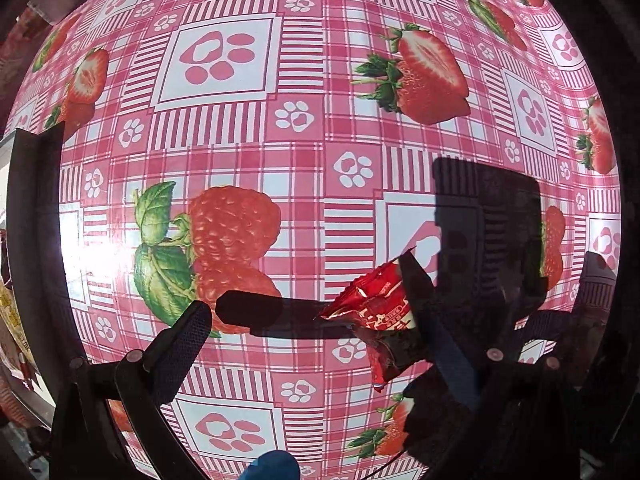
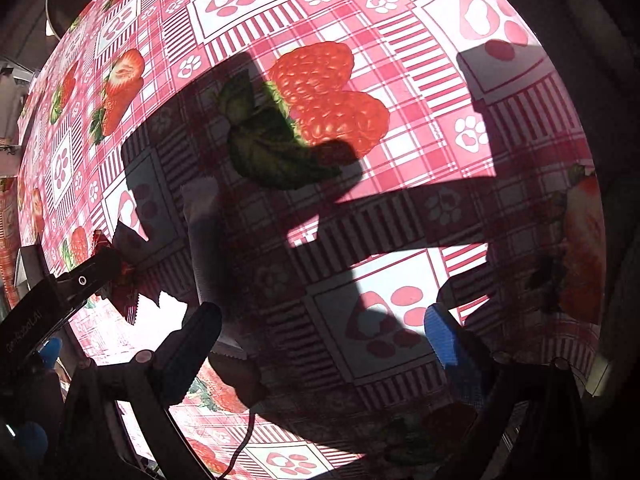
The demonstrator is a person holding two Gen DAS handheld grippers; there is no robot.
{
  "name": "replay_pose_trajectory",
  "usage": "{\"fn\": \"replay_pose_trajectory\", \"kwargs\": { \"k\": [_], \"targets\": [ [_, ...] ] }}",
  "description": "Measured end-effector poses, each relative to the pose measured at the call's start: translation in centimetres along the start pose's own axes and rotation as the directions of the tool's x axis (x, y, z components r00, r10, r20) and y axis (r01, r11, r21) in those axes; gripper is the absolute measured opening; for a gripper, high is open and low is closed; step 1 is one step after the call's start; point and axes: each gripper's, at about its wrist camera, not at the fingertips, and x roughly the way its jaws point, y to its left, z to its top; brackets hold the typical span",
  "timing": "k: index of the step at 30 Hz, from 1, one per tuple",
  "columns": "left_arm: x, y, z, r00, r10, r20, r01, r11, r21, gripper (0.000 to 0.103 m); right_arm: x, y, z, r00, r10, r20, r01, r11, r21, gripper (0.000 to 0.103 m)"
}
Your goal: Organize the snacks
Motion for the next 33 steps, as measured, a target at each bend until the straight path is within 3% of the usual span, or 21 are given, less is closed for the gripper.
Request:
{"fn": "replay_pose_trajectory", "kwargs": {
  "k": [4,12,17,22,25,29,31,32,33],
  "targets": [
    [1.4,-0.5,0.4,0.997,0.077,-0.005,-0.077,0.996,0.054,0.103,0.8,1.5,0.7,1.000,-0.019,-0.007,0.019,0.999,-0.046,0.102],
    [1.7,-0.5,-0.7,0.995,0.078,0.061,-0.082,0.995,0.057,0.103,1.6,4.8,1.4,0.993,-0.119,0.007,0.118,0.983,-0.139,0.102],
    [1.0,-0.3,-0.9,0.996,0.085,-0.001,-0.084,0.994,0.066,0.103,1.9,5.9,1.4,0.991,-0.137,0.000,0.135,0.980,-0.144,0.103],
    [1.0,-0.8,-1.0,0.996,0.091,0.006,-0.091,0.991,0.101,0.102,2.0,5.7,2.0,0.988,-0.147,-0.052,0.138,0.979,-0.149,0.103],
    [0.7,-1.0,-1.0,0.996,0.084,0.002,-0.084,0.992,0.096,0.096,1.6,7.3,3.3,0.988,-0.153,-0.020,0.146,0.971,-0.190,0.102],
    [-0.1,-1.8,-0.8,0.996,0.082,0.018,-0.084,0.986,0.144,0.083,0.8,9.1,2.8,0.989,-0.148,0.018,0.148,0.960,-0.239,0.082],
    [-0.7,-2.2,-1.1,0.996,0.082,0.033,-0.086,0.983,0.165,0.065,0.0,9.4,2.0,0.989,-0.143,0.035,0.147,0.956,-0.253,0.068],
    [-0.9,-2.3,-1.3,0.996,0.082,0.039,-0.088,0.981,0.175,0.059,-0.4,9.9,1.7,0.989,-0.141,0.044,0.148,0.953,-0.263,0.053],
    [-1.2,-2.3,-1.5,0.995,0.084,0.045,-0.091,0.978,0.187,0.044,-0.6,10.3,1.5,0.989,-0.138,0.050,0.147,0.951,-0.274,0.033]
  ]
}}
